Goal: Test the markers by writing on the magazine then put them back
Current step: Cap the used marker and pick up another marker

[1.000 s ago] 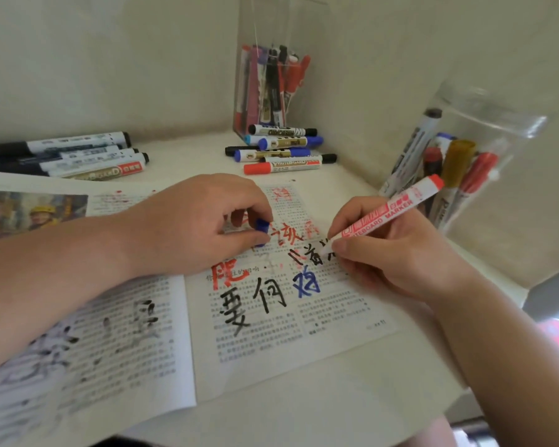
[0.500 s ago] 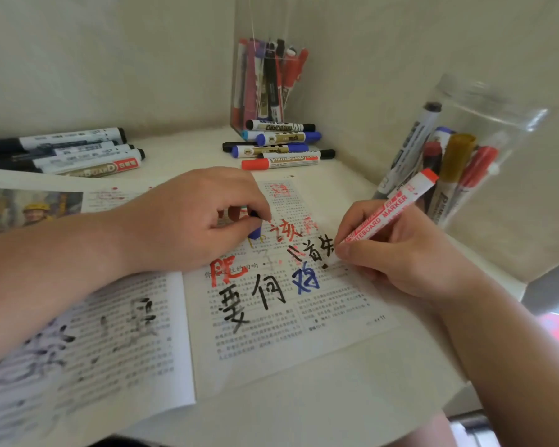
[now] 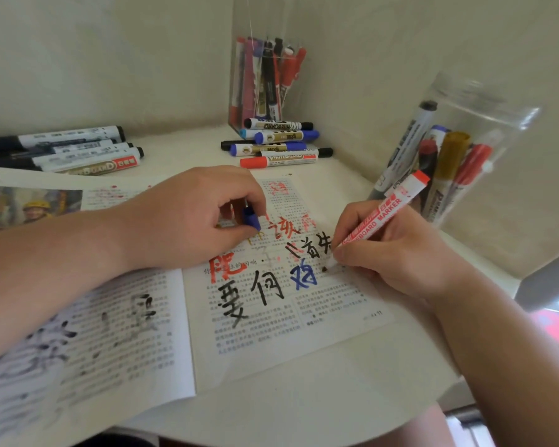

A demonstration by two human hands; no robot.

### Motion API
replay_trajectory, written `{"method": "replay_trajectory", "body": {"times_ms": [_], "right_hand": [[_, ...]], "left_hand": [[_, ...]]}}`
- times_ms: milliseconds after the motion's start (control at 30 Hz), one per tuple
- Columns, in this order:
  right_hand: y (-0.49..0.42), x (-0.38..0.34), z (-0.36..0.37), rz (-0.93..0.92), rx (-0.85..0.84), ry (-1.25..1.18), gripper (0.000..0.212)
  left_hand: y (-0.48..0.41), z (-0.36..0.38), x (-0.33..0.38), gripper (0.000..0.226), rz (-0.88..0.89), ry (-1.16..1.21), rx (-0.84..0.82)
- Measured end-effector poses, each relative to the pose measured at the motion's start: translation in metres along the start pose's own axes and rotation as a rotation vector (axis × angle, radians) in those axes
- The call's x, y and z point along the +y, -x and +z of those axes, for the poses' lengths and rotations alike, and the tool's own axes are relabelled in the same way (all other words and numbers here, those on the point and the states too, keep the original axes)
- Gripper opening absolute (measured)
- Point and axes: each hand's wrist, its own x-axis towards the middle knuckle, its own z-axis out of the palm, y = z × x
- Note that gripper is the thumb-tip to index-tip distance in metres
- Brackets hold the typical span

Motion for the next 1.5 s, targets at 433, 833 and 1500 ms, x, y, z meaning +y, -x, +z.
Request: {"method": "replay_trajectory", "body": {"times_ms": [433, 833, 1500], "right_hand": [[-0.004, 0.002, 0.002, 0.033, 0.11, 0.085, 0.013], [-0.003, 0.003, 0.0, 0.019, 0.033, -0.05, 0.007], [-0.004, 0.007, -0.004, -0.015, 0.099, -0.032, 0.009]], "left_hand": [[0.0, 0.002, -0.003, 0.021, -0.01, -0.047, -0.016], [-0.001, 0.002, -0.001, 0.017, -0.016, -0.073, -0.043], [0.0, 0.001, -0.003, 0.018, -0.044, -0.106, -0.066]]}}
